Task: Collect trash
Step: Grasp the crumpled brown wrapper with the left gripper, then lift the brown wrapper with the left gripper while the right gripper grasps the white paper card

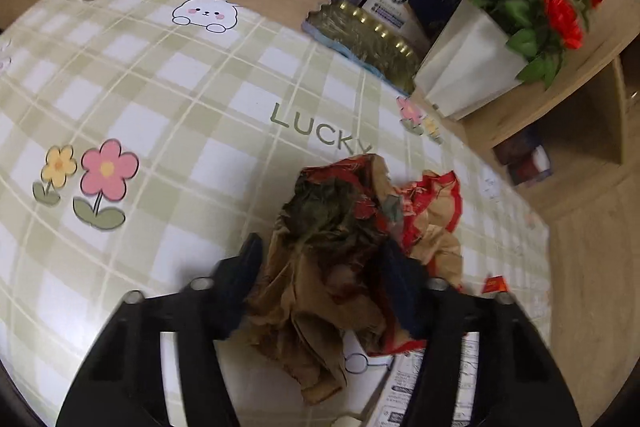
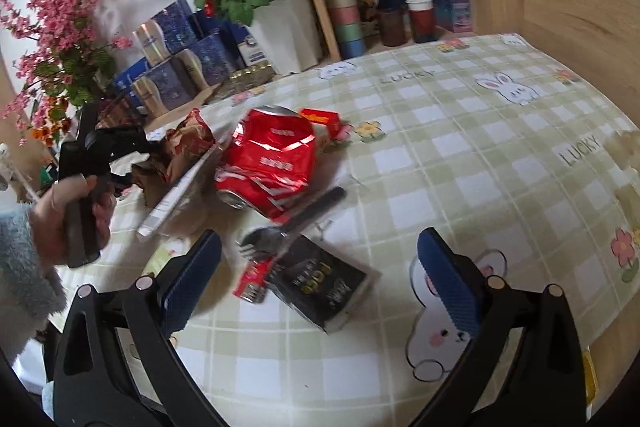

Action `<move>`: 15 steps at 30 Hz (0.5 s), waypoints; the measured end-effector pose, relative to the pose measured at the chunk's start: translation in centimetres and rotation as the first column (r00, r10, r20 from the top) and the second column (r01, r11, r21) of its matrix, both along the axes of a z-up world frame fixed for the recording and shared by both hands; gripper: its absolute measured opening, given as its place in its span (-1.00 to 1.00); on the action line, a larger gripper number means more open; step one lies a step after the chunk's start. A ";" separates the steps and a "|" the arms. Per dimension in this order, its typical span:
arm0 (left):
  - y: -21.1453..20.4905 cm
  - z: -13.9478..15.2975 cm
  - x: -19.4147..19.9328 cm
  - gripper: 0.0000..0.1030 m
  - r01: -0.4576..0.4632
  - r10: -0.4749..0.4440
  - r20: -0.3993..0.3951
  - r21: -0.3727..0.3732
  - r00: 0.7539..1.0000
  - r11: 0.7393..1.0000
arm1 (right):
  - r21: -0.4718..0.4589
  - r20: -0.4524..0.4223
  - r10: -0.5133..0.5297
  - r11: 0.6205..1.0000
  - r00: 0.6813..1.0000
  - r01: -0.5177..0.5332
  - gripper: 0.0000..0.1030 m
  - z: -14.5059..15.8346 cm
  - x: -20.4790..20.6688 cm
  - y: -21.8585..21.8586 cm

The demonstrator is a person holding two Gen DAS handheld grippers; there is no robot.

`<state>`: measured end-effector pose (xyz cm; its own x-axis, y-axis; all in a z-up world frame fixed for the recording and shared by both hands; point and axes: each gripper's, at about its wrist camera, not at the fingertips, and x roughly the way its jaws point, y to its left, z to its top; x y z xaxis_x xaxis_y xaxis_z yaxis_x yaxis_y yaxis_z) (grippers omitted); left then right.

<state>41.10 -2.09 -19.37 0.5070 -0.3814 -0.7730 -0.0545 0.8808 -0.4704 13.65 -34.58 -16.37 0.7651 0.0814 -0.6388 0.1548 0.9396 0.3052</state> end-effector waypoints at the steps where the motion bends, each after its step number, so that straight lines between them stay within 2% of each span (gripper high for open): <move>1: 0.1 0.2 -0.2 -0.17 0.003 -0.003 0.003 0.008 1.000 1.000 | 0.004 0.005 0.014 1.000 1.000 -0.014 0.88 0.2 0.3 0.2; 4: 0.9 1.5 -2.0 -0.20 0.026 -0.029 0.043 0.057 0.999 0.998 | 0.063 0.023 0.083 0.994 0.996 -0.085 0.88 1.0 2.2 1.3; 6: 1.6 2.4 -3.6 -0.21 0.044 -0.050 0.079 0.068 0.996 0.997 | 0.138 0.031 0.138 0.980 0.990 -0.141 0.77 1.3 3.9 2.3; 8: 2.9 3.5 -5.8 -0.21 0.048 -0.056 0.105 0.076 0.993 0.996 | 0.215 0.002 0.180 0.961 0.984 -0.176 0.55 0.9 5.7 3.7; 11: 5.1 5.0 -9.7 -0.21 0.033 -0.043 0.142 0.076 0.989 0.997 | 0.326 -0.035 0.212 0.926 0.977 -0.190 0.41 0.1 7.5 5.6; 15: 8.2 6.1 -15.0 -0.21 0.002 -0.022 0.184 0.108 0.983 0.994 | 0.366 -0.061 0.205 0.915 0.977 -0.169 0.35 -0.1 8.6 7.6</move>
<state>26.14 6.13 -13.28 0.6408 -0.3084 -0.7030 0.0354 0.9267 -0.3742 22.30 -27.01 -16.44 0.6501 0.4534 -0.6098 0.0322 0.7853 0.6182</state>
